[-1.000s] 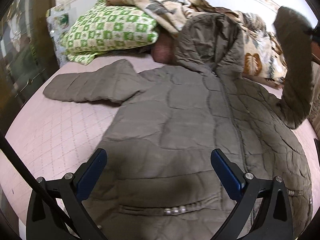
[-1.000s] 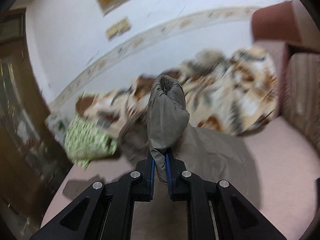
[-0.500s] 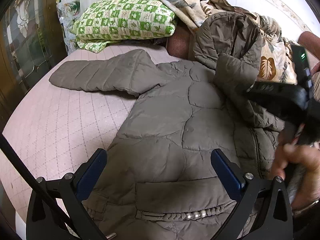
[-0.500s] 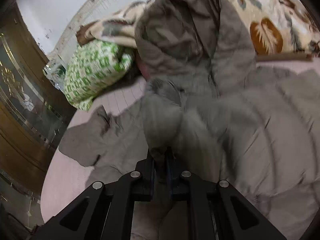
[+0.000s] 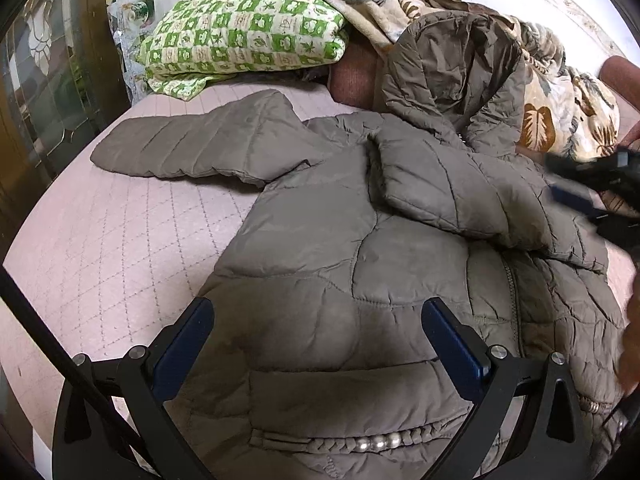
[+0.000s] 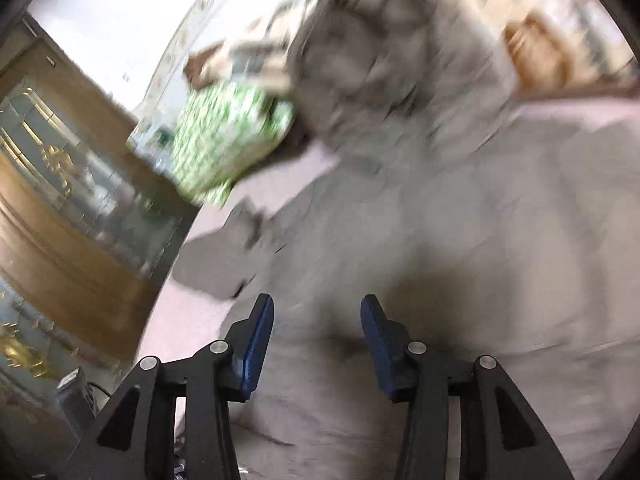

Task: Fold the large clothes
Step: 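Carry the sleeve across the jacket front with the right tool and release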

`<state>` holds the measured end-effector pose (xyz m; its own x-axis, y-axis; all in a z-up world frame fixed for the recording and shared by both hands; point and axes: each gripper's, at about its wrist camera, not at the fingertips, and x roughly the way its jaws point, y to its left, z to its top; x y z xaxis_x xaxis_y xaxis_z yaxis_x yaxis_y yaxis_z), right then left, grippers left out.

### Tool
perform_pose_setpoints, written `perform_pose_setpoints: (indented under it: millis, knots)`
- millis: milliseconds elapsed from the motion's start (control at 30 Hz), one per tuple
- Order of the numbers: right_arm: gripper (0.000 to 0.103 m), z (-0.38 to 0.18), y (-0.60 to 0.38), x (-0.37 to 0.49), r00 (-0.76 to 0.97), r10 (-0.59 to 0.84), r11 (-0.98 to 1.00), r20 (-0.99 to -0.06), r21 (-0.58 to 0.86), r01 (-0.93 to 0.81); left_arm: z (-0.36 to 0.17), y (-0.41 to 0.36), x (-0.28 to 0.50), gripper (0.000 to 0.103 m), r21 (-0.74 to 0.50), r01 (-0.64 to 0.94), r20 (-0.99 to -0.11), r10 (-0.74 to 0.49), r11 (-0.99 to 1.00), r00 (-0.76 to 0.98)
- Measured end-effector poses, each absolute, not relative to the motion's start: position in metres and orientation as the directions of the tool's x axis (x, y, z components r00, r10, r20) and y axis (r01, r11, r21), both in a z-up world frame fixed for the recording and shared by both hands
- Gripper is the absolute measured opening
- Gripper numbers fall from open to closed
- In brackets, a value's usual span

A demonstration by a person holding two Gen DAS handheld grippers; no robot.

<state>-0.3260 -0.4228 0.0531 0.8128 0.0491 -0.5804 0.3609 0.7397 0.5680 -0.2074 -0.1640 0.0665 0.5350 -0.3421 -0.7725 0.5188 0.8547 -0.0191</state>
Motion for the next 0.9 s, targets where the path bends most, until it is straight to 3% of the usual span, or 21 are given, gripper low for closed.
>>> perform_pose_setpoints:
  millis: [133,233,433,500,600,700,900]
  knots:
    - [0.049,0.062,-0.49,-0.375,0.748,-0.262,0.634,-0.61,0.476,0.61,0.066,-0.171,-0.214,0.103,-0.008,0.533,-0.77,-0.345,0.846,0.536]
    - [0.049,0.049,-0.527,-0.392,0.66,-0.365,0.568,-0.657,0.405,0.717,0.067,-0.177,-0.219,0.103,0.018,0.547,-0.762,-0.343,0.837,0.55]
    - [0.05,-0.02,-0.547,-0.367,0.528,-0.294,0.542,-0.797,0.316,0.779,0.06,-0.186,-0.218,0.103,0.035,0.554,-0.776,-0.327,0.832,0.539]
    - [0.049,-0.026,-0.54,-0.358,0.48,-0.322,0.584,-0.816,0.228,0.779,0.059,-0.186,-0.217,0.103,0.04,0.555,-0.777,-0.323,0.831,0.541]
    - [0.049,-0.003,-0.527,-0.349,0.436,-0.415,0.594,-0.798,0.125,0.794,0.059,-0.184,-0.216,0.103,0.038,0.55,-0.776,-0.322,0.834,0.542]
    - [0.049,0.032,-0.494,-0.342,0.54,-0.445,0.665,-0.714,0.141,0.733,0.06,-0.181,-0.214,0.103,0.027,0.541,-0.777,-0.322,0.841,0.541]
    - [0.049,0.013,-0.439,-0.282,0.573,-0.263,0.776,-0.776,0.183,0.604,0.062,-0.177,-0.214,0.103,0.03,0.544,-0.775,-0.324,0.839,0.542]
